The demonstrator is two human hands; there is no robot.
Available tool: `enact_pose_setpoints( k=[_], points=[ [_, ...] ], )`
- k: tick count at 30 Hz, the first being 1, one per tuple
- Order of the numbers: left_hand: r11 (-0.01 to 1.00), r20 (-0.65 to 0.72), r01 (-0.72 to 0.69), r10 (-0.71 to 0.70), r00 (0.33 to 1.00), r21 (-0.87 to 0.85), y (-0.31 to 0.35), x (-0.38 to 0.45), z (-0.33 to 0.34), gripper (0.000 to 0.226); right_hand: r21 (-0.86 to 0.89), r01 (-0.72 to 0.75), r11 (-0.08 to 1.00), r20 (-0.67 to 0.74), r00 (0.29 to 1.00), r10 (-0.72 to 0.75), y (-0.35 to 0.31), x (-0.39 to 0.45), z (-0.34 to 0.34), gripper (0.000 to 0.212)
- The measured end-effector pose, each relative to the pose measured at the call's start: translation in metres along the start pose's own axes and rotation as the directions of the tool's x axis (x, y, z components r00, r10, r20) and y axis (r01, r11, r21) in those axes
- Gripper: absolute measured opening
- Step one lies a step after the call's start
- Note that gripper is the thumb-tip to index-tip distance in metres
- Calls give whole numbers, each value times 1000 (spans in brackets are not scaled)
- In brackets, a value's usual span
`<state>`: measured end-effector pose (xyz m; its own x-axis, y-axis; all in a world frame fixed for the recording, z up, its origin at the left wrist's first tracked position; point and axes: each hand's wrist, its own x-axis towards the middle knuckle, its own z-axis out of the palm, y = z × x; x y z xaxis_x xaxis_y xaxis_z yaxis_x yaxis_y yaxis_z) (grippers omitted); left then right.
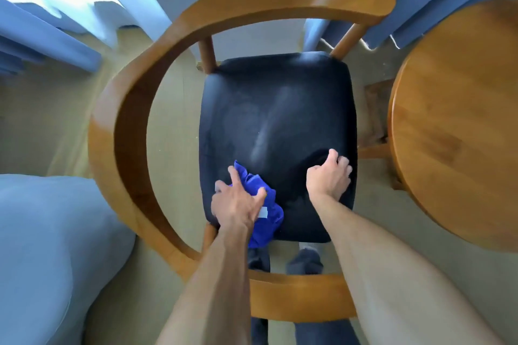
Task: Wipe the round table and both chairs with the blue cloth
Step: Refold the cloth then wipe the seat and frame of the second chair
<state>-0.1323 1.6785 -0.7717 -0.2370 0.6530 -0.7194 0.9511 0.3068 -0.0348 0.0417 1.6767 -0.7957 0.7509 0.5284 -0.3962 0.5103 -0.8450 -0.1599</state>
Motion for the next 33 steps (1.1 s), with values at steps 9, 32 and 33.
enact_pose_setpoints(
  k=[9, 32, 33],
  points=[
    [925, -41, 309, -326, 945, -222, 47, -31, 64, 93, -132, 269, 954, 21, 963, -269, 19, 62, 10, 60],
    [988, -381, -100, 48, 923, -117, 186, 129, -59, 61, -138, 280, 950, 6, 959, -282, 50, 43, 38, 68],
    [989, -398, -109, 61, 915, -98, 182, 128, -55, 60, -128, 262, 957, -9, 964, -265, 46, 42, 39, 68]
  ],
)
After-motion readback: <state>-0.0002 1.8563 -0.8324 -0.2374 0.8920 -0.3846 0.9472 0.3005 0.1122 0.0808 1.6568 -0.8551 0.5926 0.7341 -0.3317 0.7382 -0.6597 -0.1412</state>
